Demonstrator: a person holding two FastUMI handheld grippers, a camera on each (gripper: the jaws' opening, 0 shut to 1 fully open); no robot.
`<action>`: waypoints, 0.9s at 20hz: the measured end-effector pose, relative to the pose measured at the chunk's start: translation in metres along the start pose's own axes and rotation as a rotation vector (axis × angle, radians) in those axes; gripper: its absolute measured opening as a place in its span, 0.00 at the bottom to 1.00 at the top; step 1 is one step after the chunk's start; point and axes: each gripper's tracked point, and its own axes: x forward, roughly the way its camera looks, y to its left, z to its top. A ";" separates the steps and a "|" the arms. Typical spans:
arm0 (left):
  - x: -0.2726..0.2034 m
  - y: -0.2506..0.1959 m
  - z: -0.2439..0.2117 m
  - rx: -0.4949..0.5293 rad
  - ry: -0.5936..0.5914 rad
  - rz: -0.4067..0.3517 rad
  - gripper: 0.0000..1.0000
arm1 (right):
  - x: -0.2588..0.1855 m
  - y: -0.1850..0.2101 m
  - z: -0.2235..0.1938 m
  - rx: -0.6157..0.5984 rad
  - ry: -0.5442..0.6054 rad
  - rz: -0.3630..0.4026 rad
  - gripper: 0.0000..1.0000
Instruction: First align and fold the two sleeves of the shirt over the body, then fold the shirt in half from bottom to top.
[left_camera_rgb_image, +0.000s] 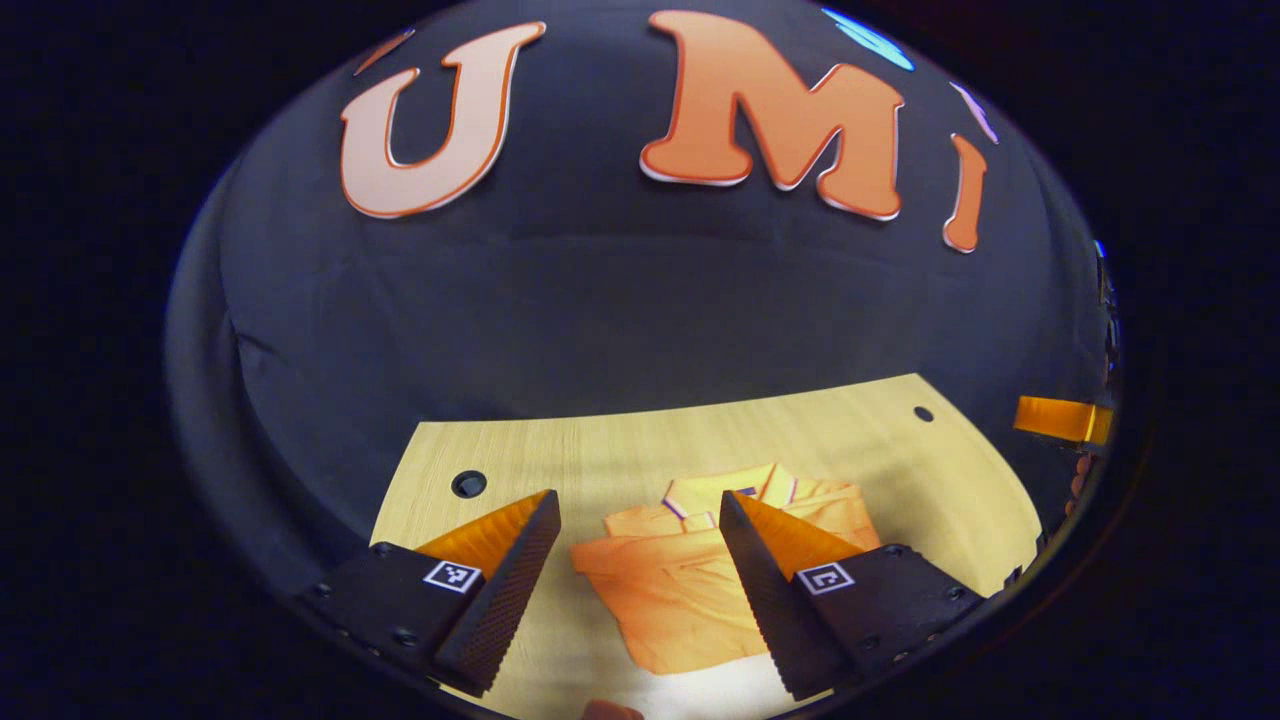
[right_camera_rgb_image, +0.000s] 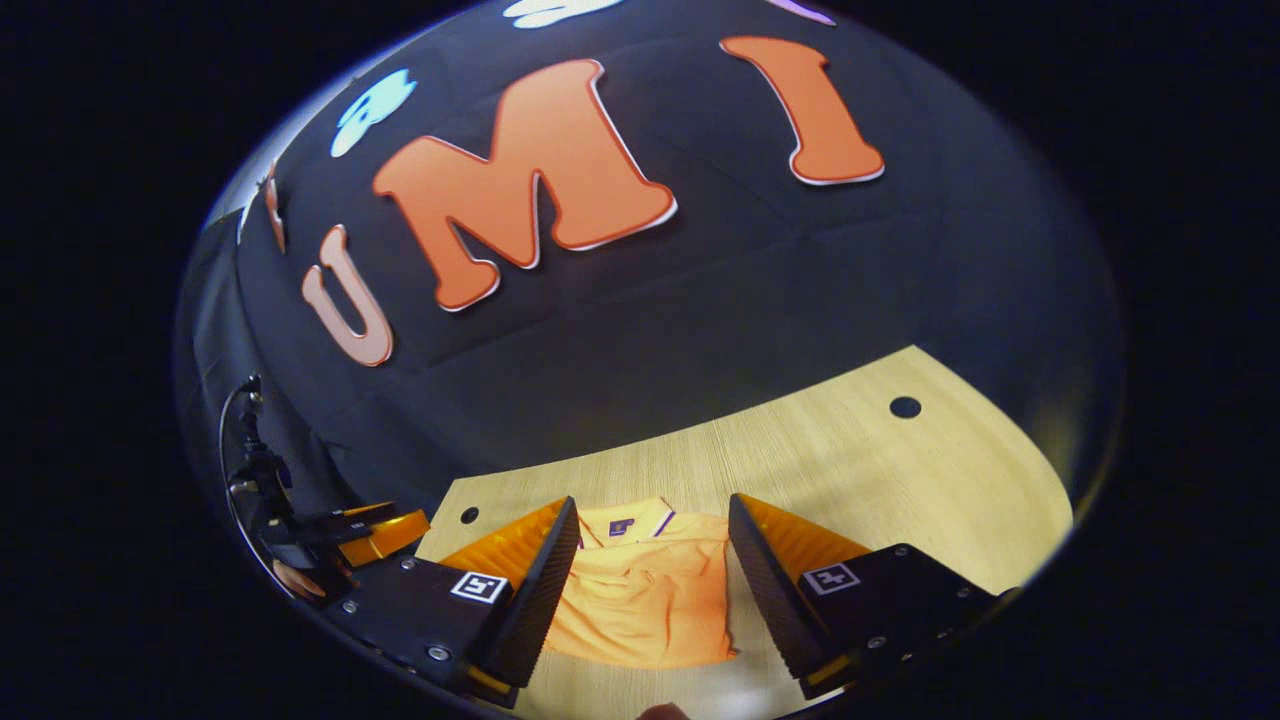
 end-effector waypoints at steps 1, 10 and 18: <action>-0.017 -0.007 0.001 -0.007 -0.021 -0.005 0.99 | -0.013 0.003 -0.001 -0.034 -0.007 0.011 0.93; -0.139 -0.061 -0.012 -0.009 -0.146 0.041 0.98 | -0.105 0.038 -0.005 -0.236 -0.105 0.100 0.98; -0.228 -0.078 -0.036 -0.001 -0.313 0.148 0.98 | -0.158 0.053 -0.031 -0.348 -0.182 0.149 0.98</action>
